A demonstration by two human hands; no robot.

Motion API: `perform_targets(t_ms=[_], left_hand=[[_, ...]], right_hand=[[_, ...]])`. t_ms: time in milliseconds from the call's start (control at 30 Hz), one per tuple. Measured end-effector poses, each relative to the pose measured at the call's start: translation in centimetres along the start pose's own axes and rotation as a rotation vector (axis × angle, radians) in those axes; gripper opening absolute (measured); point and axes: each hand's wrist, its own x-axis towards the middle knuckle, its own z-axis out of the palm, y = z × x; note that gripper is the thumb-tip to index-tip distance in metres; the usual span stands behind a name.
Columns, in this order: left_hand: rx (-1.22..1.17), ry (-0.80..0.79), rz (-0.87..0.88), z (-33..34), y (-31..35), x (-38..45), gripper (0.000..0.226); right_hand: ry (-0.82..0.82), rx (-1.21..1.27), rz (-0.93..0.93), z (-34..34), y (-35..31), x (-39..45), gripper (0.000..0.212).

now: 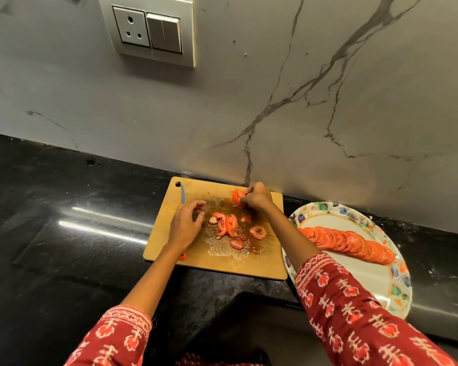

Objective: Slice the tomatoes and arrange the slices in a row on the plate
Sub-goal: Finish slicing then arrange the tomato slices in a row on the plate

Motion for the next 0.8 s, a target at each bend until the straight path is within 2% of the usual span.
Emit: perform_targets(t_ms=[67, 167, 267, 400, 433, 500, 600, 733, 800], left_hand=[[-0.004, 0.008, -0.002, 0.0, 0.1, 0.0, 0.029], [-0.026, 0.021, 0.008, 0.1, 0.7, 0.2, 0.029], [-0.024, 0.009, 0.028, 0.6, 1.2, 0.6, 0.029], [-0.046, -0.026, 0.024, 1.6, 1.7, 0.6, 0.03], [-0.045, -0.034, 0.027, 1.7, 1.9, 0.5, 0.03], [-0.043, -0.045, 0.044, 2.1, 2.0, 0.2, 0.031], [-0.022, -0.042, 0.059, 2.2, 2.3, -0.2, 0.031], [-0.005, -0.03, 0.062, 2.3, 2.5, -0.7, 0.029], [0.011, -0.023, 0.065, 2.2, 2.7, -1.0, 0.029]], right_hand=[[-0.021, 0.076, -0.015, -0.9, 0.3, -0.2, 0.015], [-0.085, 0.153, -0.079, -3.2, 1.2, -1.4, 0.007], [-0.213, 0.132, -0.16, -5.8, 1.8, -3.3, 0.016], [-0.421, 0.033, -0.132, -6.2, 3.6, -4.4, 0.004], [-0.425, -0.027, -0.124, -5.7, 4.2, -4.6, 0.002], [-0.322, -0.127, -0.146, -4.7, 5.3, -4.7, 0.012], [-0.212, -0.164, -0.178, -4.3, 5.7, -4.8, 0.019], [-0.238, -0.254, -0.102, -3.6, 6.1, -5.1, 0.039], [-0.251, -0.252, -0.08, -3.1, 6.2, -5.1, 0.039]])
